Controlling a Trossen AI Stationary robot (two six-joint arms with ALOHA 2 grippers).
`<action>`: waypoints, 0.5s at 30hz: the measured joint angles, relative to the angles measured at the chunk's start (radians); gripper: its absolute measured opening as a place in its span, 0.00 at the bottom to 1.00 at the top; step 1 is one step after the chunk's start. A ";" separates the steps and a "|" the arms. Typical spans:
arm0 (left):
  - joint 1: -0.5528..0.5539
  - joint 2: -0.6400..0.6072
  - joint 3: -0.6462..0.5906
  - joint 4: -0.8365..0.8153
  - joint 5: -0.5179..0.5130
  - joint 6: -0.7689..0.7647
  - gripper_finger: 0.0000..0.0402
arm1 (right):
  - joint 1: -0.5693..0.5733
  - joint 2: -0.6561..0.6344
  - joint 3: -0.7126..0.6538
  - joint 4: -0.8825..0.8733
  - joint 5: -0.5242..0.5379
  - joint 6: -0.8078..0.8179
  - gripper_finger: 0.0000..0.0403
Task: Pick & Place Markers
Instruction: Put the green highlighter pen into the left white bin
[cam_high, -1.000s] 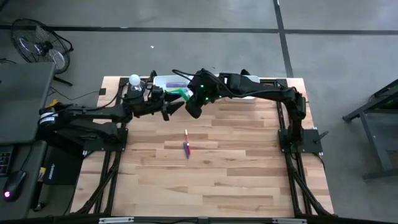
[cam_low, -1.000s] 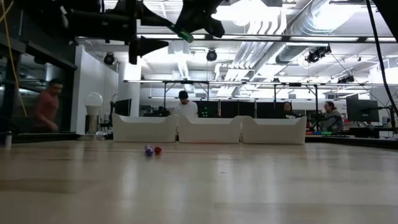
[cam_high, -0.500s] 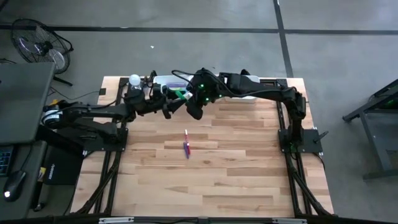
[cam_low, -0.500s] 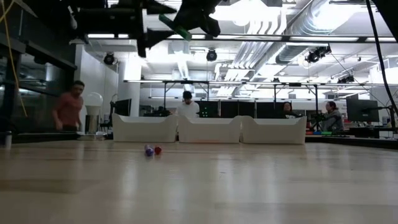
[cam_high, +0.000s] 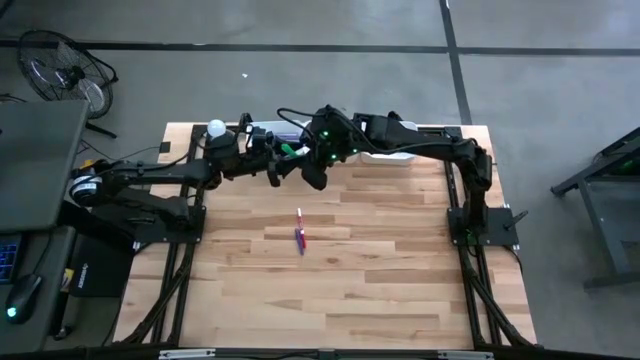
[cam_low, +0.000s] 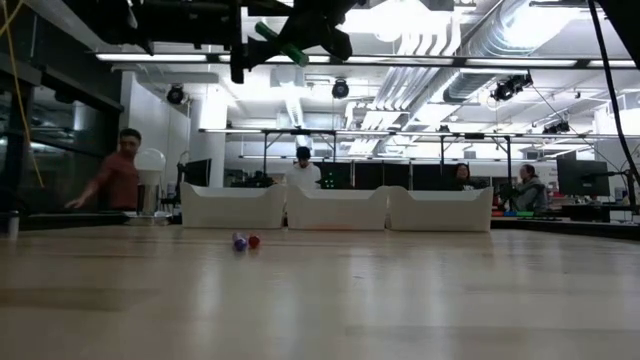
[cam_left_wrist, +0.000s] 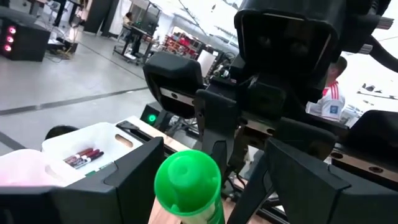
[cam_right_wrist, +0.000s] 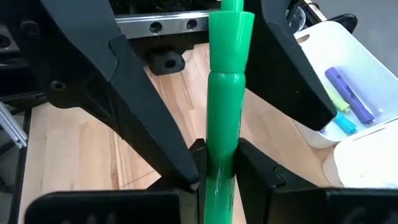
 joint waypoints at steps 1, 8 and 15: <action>0.000 0.000 0.000 -0.004 -0.003 0.000 0.69 | -0.002 -0.001 0.000 0.000 0.000 -0.004 0.13; 0.000 0.000 0.002 -0.009 -0.017 -0.003 0.69 | -0.019 -0.027 0.000 -0.011 -0.003 -0.030 0.13; -0.001 0.000 0.002 -0.008 -0.037 -0.003 0.68 | -0.027 -0.039 0.000 -0.022 -0.012 -0.049 0.13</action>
